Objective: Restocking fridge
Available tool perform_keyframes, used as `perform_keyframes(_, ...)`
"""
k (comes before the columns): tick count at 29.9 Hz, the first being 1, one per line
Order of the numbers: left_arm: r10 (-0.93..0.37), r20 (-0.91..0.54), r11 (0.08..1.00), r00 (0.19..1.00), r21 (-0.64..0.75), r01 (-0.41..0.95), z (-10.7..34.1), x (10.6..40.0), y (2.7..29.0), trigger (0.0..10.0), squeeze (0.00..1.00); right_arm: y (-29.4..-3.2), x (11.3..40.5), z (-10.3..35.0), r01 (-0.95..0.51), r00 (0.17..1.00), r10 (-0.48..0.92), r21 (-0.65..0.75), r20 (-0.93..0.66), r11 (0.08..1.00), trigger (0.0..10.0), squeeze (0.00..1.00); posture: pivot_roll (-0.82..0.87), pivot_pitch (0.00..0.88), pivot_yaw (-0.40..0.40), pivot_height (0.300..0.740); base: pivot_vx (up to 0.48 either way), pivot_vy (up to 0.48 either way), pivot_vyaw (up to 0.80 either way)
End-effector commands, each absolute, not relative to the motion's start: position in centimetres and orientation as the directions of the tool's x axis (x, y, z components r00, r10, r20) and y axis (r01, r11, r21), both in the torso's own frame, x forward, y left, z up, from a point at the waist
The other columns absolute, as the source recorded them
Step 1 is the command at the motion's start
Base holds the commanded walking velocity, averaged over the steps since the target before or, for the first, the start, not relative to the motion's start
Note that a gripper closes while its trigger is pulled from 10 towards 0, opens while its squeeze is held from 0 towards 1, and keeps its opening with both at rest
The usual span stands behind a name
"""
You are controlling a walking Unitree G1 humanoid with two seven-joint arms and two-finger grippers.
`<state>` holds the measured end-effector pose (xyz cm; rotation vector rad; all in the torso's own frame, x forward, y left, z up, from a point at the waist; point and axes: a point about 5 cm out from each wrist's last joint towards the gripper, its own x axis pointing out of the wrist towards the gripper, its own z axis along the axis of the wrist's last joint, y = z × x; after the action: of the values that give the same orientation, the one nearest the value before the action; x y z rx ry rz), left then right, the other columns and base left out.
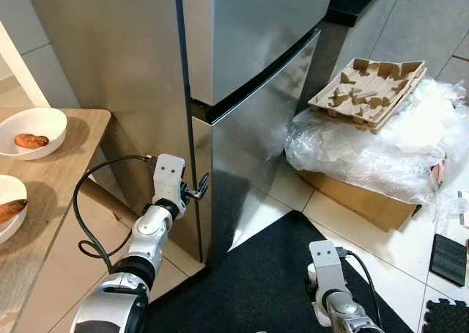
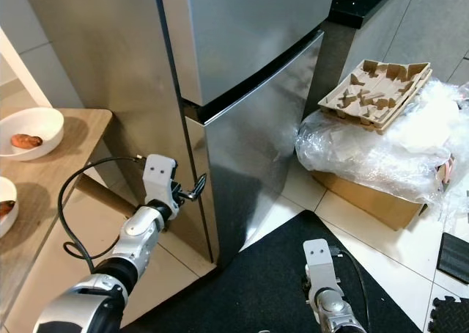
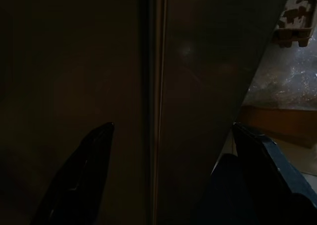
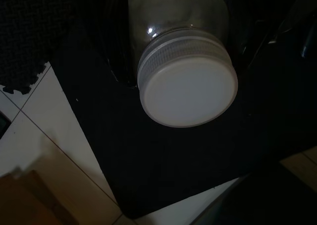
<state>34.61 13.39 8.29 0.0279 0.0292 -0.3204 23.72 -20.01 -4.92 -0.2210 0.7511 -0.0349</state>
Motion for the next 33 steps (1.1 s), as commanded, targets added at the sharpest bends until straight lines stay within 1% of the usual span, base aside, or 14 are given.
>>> perform_keyframes(1,-0.341,-0.064,0.94,0.938,0.003,0.342,7.7,34.4,12.4,10.0,0.0,-20.1,23.4,-5.0,-0.045,0.734,-0.112,-0.213,-0.67,0.976,10.0,0.0,-0.11,0.148,-0.008,0.74,0.0,0.0,0.0)
perform_keyframes(18,-0.404,-0.07,0.914,0.912,0.008,0.406,7.9,34.6,11.2,10.0,0.0,-20.0,23.7,-4.9,-0.038,0.737,-0.117,-0.214,-0.666,0.976,10.0,0.0,-0.11,0.147,-0.004,0.74,0.0,0.0,0.0)
perform_keyframes(26,-0.409,-0.098,0.907,0.907,0.063,0.416,8.0,34.8,10.9,10.0,0.0,-20.1,23.6,-4.9,-0.035,0.738,-0.12,-0.216,-0.664,0.976,10.0,0.0,-0.11,0.15,0.001,0.74,0.0,0.0,0.0)
perform_keyframes(33,-0.419,-0.098,0.901,0.903,0.076,0.426,8.4,35.1,10.6,10.0,0.0,-20.2,23.5,-5.0,-0.034,0.738,-0.122,-0.217,-0.664,0.976,10.0,0.0,-0.11,0.153,0.002,0.74,0.0,0.0,0.0)
